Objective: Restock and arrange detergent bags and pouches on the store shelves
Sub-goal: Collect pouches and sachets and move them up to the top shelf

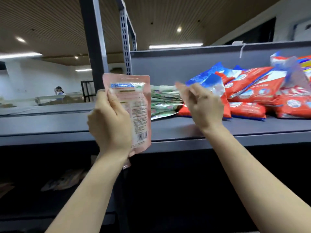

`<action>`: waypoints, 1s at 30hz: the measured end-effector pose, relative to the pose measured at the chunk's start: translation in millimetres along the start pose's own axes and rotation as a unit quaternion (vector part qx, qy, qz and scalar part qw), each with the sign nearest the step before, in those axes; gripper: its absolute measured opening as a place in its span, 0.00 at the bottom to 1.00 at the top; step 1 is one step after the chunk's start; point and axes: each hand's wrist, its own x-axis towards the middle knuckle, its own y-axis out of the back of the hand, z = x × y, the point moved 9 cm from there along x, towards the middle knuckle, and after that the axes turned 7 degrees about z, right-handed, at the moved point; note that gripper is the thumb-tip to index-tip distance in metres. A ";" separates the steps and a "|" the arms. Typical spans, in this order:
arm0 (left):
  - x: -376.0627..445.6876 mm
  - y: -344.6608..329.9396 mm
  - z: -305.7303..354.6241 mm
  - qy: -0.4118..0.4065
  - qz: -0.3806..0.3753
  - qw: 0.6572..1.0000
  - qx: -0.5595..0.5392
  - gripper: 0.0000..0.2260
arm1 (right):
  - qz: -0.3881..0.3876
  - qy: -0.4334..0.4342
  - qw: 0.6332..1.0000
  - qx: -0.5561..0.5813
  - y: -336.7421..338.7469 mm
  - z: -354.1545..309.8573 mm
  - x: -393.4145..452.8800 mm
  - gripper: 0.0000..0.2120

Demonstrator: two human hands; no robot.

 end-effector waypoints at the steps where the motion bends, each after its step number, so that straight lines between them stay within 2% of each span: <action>1: -1.2 -8.7 1.1 0.003 -0.002 1.000 0.003 0.14 | -0.095 0.002 0.995 -0.026 -22.8 7.5 -8.6 0.10; 3: -1.8 -26.2 3.9 -0.002 0.001 1.000 0.014 0.14 | -0.279 -0.007 0.960 -0.023 -59.2 20.2 -38.1 0.13; 5: -0.9 -45.9 7.2 -0.016 0.001 0.999 0.034 0.14 | -0.376 -0.001 0.926 -0.004 -75.2 26.4 -62.4 0.19; 9: -10.4 -95.7 16.0 -0.067 -0.048 0.995 0.058 0.12 | -0.398 -0.044 0.911 0.093 -73.6 33.9 -62.7 0.24; 11: -30.1 -128.0 23.0 -0.123 -0.132 0.982 0.059 0.10 | -0.394 -0.044 0.912 0.105 -73.3 36.6 -60.5 0.23; 13: -60.8 -163.8 26.8 -0.182 -0.261 0.944 0.088 0.12 | -0.376 -0.038 0.920 0.107 -72.2 37.8 -59.2 0.22; 15: -103.0 -197.3 20.1 -0.231 -0.429 0.862 0.138 0.13 | -0.359 -0.007 0.931 0.067 -69.5 38.0 -59.2 0.22; 17: -136.8 -208.7 1.3 -0.169 -0.582 0.787 0.113 0.13 | -0.344 0.047 0.938 0.002 -66.7 36.5 -59.2 0.25; 18: -144.2 -208.2 -7.1 -0.116 -0.626 0.767 0.080 0.14 | -0.341 0.055 0.939 -0.005 -65.0 36.6 -59.4 0.26; 21: -139.0 -200.7 -19.5 -0.042 -0.633 0.772 0.032 0.14 | -0.356 0.026 0.933 0.038 -63.2 37.6 -59.7 0.27; 25: -118.5 -185.7 -29.2 -0.043 -0.579 0.811 0.079 0.14 | -0.342 0.009 0.939 0.045 -58.3 36.9 -57.1 0.23; 27: -109.5 -173.7 -35.0 -0.050 -0.556 0.821 0.118 0.14 | -0.329 -0.009 0.943 0.044 -54.7 37.1 -56.8 0.25; 30: -101.3 -153.5 -38.8 -0.045 -0.539 0.831 0.131 0.15 | -0.307 -0.016 0.950 0.058 -45.9 31.6 -59.3 0.22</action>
